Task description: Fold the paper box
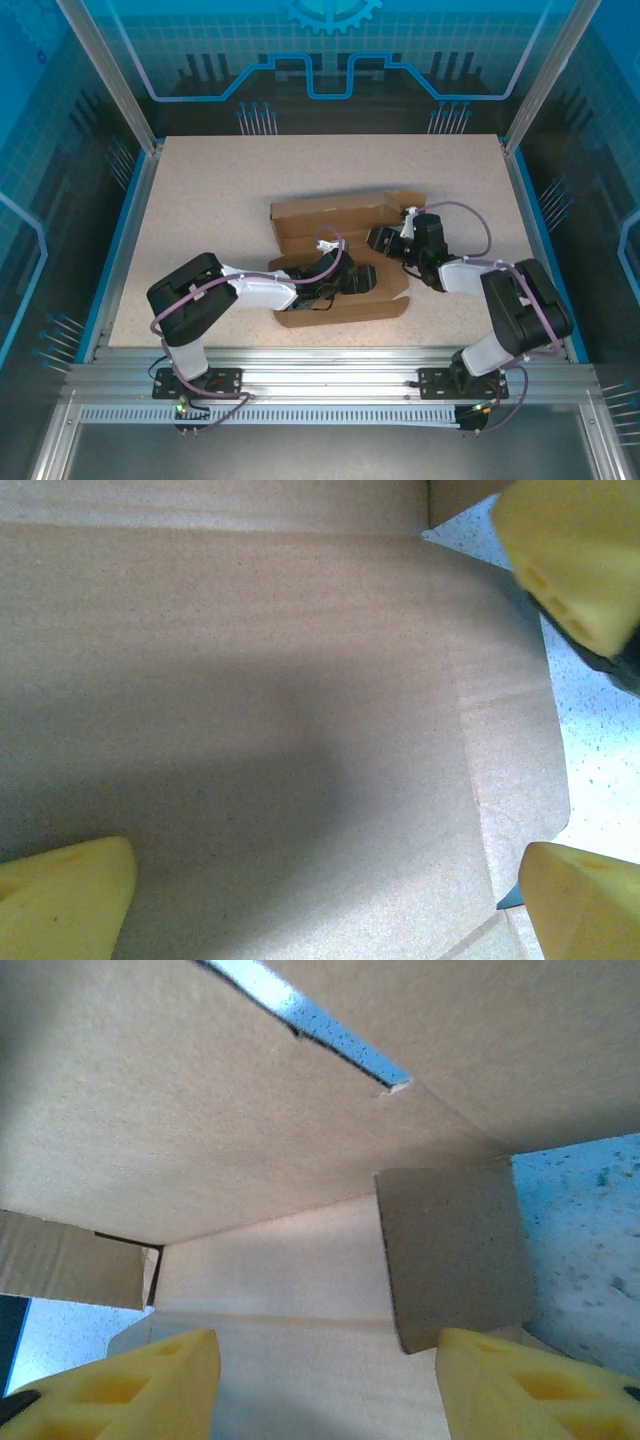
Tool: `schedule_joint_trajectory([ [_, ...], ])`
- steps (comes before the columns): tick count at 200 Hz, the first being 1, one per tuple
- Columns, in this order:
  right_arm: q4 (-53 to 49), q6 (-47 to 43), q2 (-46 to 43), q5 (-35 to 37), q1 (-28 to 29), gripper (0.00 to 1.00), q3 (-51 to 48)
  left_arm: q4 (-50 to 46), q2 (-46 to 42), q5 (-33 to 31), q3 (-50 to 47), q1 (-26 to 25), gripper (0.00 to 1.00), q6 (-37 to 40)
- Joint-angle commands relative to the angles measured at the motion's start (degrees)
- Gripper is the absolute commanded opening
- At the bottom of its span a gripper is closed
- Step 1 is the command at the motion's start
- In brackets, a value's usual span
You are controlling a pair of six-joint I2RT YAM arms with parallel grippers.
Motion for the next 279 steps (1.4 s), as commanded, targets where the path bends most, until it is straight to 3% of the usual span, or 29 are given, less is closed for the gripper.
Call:
schedule_joint_trajectory([
  [1,-6.6,-5.4,-5.9,-1.5,-1.3,0.6,-2.2,-1.6,2.7,2.8,-1.6,-0.9,0.99,-1.9],
  [82,-30.0,-12.9,-23.9,0.8,-4.5,0.64,-1.8,0.9,3.2,3.0,-1.3,-0.7,0.99,-1.1],
  [156,-44.6,-19.8,-31.9,0.1,-7.7,0.67,7.6,0.2,-1.8,3.8,-2.0,-0.1,0.99,1.9],
  [206,-53.4,-26.3,-28.5,1.1,-10.8,0.69,18.9,-0.7,-4.4,6.7,-2.0,1.6,0.99,5.8],
  [279,-63.3,-33.6,-8.5,5.8,-13.5,0.81,41.4,-1.7,-3.6,7.9,-1.6,2.6,0.99,10.5],
])
